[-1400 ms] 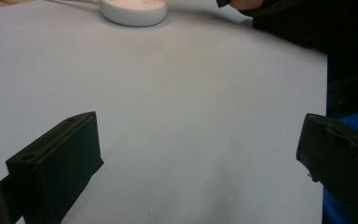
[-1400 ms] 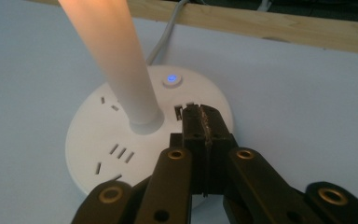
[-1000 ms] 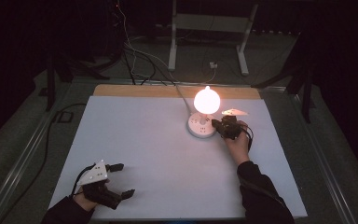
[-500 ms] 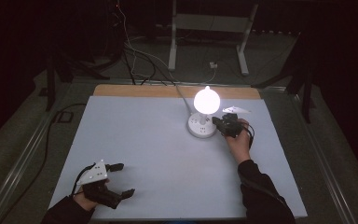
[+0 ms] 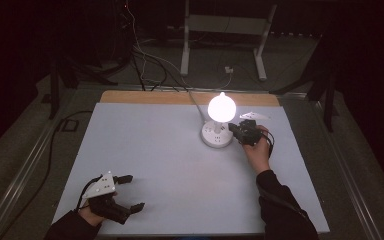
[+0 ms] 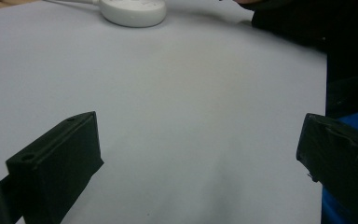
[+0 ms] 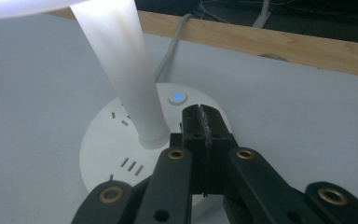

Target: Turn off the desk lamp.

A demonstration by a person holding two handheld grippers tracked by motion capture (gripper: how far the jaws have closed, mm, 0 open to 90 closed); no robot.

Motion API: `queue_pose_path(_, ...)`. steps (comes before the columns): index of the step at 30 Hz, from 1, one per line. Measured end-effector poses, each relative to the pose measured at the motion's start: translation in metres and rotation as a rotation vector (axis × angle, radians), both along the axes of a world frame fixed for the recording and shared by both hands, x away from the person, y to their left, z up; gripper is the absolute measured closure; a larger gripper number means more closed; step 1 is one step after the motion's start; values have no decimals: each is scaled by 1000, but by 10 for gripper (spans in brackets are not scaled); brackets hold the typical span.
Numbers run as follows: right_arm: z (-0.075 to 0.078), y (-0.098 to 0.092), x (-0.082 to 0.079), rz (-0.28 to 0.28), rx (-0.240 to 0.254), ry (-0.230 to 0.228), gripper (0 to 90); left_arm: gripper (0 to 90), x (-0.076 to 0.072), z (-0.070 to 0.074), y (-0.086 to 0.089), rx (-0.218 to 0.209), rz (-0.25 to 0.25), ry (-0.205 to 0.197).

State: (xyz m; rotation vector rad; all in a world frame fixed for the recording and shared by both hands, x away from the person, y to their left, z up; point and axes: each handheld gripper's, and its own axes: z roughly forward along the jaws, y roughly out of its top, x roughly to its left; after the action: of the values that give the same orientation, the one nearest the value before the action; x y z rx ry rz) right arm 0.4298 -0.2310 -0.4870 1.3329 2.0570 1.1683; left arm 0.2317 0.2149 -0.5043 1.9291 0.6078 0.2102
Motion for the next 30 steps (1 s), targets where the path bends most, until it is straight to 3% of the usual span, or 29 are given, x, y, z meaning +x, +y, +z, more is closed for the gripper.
queue_pose_path(30, -20, 2, 1, -2, -7, 39, 900, 4, 0, -1, 0, 0, 3, 9)
